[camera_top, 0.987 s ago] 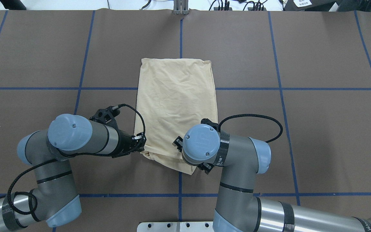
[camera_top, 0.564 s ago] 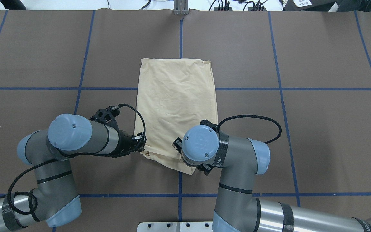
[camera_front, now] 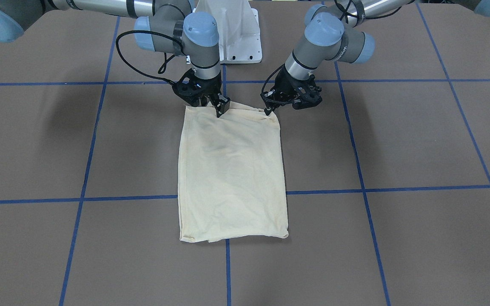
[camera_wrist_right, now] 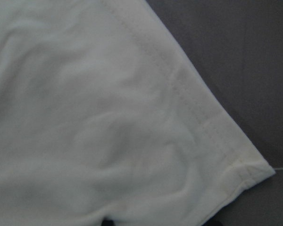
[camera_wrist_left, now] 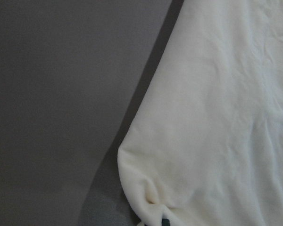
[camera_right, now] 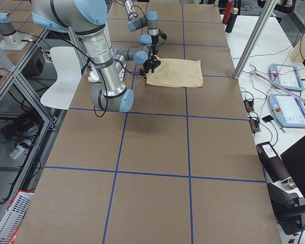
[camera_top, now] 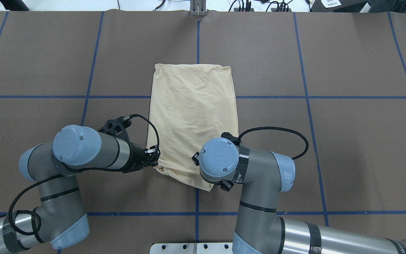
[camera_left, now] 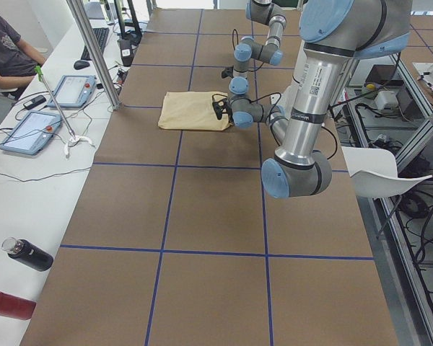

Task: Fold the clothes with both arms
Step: 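Move the right gripper to the shirt's other near corner and grasp both corners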

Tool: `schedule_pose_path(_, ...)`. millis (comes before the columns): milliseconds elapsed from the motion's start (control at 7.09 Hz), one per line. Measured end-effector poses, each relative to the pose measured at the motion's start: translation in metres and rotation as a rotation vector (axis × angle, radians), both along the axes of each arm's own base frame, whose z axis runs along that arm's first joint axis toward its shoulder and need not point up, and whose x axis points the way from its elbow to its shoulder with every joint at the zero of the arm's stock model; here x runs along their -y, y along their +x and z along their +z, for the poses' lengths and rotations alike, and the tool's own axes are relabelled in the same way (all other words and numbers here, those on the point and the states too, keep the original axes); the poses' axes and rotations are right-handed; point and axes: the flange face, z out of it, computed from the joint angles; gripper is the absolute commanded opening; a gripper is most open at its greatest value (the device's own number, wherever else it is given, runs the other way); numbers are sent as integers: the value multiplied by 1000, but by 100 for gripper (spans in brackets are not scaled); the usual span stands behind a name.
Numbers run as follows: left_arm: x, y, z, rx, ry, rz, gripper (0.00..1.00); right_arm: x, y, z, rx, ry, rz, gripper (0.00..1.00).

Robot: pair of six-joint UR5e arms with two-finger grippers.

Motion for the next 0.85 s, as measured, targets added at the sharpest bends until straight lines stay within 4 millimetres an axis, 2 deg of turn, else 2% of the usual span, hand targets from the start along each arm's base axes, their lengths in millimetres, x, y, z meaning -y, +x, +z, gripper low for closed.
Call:
schedule_pose_path(141, 0, 0, 0, 0, 0, 0, 0, 1, 0, 0, -2, -6, 7, 0)
schedule_pose_path(564, 0, 0, 0, 0, 0, 1, 0, -1, 2, -2, 3, -12, -2, 0)
schedule_pose_path(846, -1, -1, -3, -5, 2, 3, 0, 5, 14, -11, 36, -36, -18, 0)
